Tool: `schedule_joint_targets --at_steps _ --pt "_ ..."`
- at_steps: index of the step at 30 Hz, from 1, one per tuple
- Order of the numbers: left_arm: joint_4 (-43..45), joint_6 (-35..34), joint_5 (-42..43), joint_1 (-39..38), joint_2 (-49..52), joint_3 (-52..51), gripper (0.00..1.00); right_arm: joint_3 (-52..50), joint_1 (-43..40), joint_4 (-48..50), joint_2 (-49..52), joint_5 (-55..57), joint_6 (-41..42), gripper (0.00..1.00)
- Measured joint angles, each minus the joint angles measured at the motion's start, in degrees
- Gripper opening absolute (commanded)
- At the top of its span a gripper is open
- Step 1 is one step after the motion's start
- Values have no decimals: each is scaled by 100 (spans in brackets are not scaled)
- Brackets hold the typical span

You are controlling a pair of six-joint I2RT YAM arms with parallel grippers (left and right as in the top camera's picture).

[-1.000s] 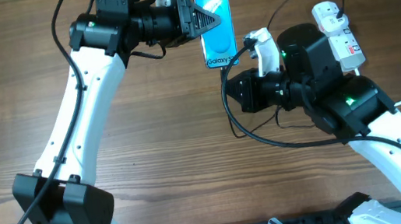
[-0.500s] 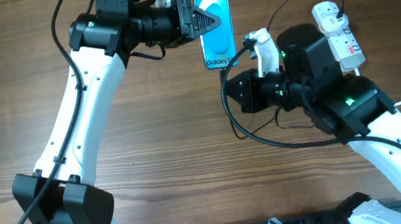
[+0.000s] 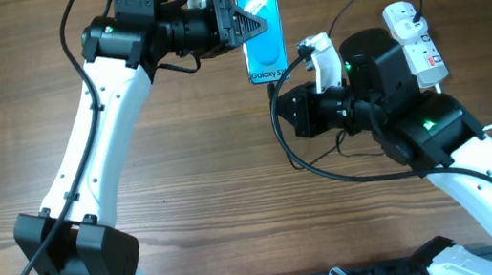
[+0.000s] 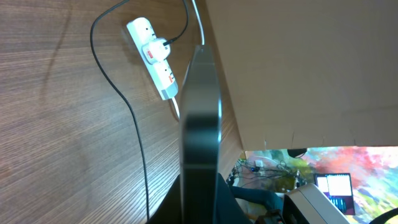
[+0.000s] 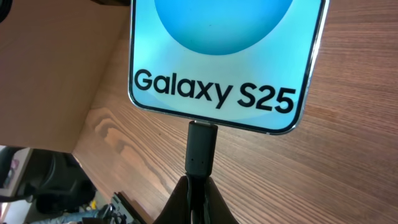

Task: Plug charger to phone and switch on socket
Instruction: 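Push the plug up into the phone's port with the right gripper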

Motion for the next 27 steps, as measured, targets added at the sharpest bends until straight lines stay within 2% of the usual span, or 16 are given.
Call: schedule_joint_targets --at_steps 27 --pt "-63 -2 92 70 0 13 4 -11 57 144 0 81 4 4"
